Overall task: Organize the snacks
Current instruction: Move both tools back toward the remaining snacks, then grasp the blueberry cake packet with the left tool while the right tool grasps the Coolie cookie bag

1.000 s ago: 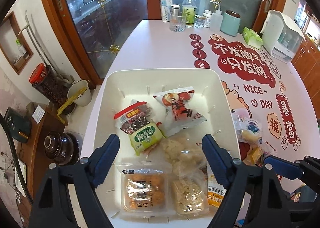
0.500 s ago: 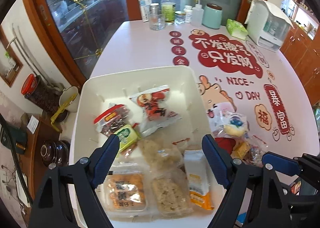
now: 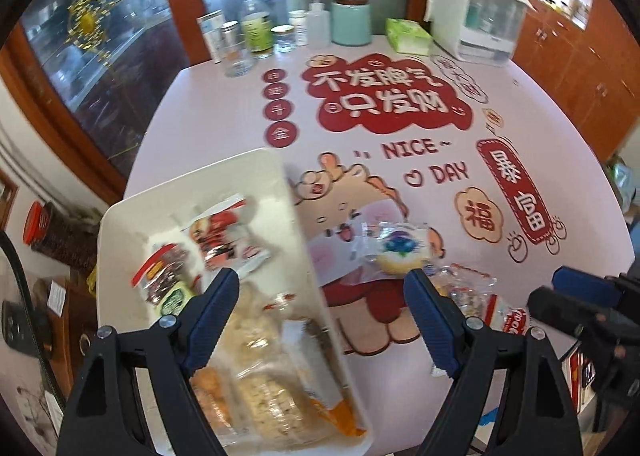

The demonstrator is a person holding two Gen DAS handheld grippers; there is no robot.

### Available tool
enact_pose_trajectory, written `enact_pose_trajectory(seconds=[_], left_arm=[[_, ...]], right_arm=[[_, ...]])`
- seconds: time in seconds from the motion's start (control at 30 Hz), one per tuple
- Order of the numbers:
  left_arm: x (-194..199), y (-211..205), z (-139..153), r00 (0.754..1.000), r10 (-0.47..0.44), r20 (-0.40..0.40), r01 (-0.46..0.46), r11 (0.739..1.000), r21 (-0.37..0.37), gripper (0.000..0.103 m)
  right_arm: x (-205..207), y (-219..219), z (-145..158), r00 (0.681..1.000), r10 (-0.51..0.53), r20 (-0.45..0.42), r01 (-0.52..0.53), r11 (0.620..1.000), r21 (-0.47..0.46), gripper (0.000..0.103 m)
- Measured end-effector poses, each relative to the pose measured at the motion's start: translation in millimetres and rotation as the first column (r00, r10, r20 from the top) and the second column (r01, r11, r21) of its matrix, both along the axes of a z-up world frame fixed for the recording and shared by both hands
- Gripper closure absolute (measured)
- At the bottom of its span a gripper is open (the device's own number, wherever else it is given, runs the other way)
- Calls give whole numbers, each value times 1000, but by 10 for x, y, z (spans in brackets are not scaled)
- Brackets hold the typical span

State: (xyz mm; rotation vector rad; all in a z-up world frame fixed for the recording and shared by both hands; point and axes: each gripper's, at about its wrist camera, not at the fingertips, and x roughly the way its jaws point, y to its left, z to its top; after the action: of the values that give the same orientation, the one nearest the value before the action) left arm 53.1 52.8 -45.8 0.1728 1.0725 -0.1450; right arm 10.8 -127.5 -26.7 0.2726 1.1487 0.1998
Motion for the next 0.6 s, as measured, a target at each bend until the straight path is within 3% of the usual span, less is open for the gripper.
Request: enact_pose_trajectory(seconds=[0.3,0.43,0.6], left_arm=[[151,-517,-150,995,-90,-41,92,995,39,19],[311,-702,-358,983,-143,-111,149,988,41,19],[540,-883,-722,962,-187,-199,210,972,103,19]], right_arm=[[-94,-765,-221,993,-107,-39,106,994,-35,57],[-123,-975,-402,988,-125,-85,122,992,-40,55],[-149,-1021,-760,980,-99,-174,93,995,-41,53]])
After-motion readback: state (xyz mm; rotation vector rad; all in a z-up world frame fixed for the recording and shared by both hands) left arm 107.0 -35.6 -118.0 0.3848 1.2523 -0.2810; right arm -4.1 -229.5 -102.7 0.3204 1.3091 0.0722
